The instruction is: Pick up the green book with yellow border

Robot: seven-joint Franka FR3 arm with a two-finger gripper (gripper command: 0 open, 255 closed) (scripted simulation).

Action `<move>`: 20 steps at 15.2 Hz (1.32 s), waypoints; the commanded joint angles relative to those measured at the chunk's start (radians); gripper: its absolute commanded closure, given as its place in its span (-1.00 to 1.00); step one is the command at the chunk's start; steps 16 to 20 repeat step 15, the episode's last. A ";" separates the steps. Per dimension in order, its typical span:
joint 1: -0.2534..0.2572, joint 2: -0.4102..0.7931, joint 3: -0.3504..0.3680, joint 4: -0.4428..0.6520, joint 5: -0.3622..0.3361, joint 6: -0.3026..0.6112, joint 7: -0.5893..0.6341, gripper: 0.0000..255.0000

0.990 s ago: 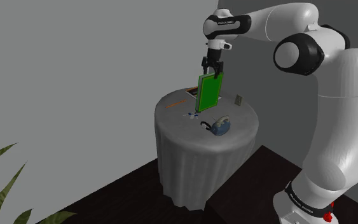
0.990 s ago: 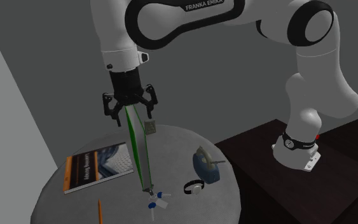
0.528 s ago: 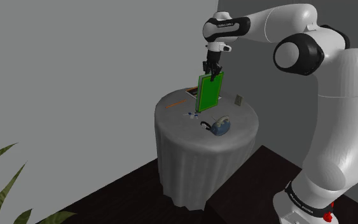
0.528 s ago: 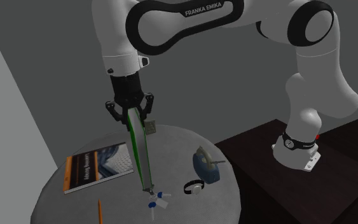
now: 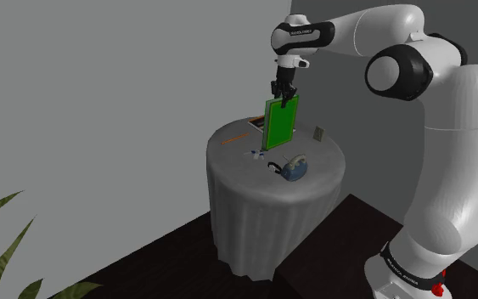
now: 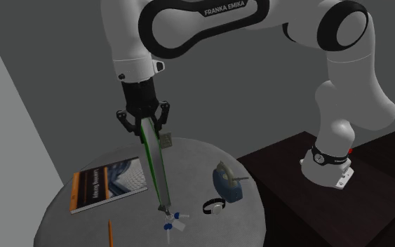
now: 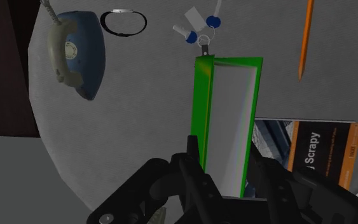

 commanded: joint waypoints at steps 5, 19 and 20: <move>-0.002 0.004 0.000 0.086 -0.001 -0.081 0.007 1.00; -0.008 0.032 0.000 0.240 0.000 -0.207 0.016 1.00; -0.008 0.032 0.000 0.240 0.000 -0.207 0.016 1.00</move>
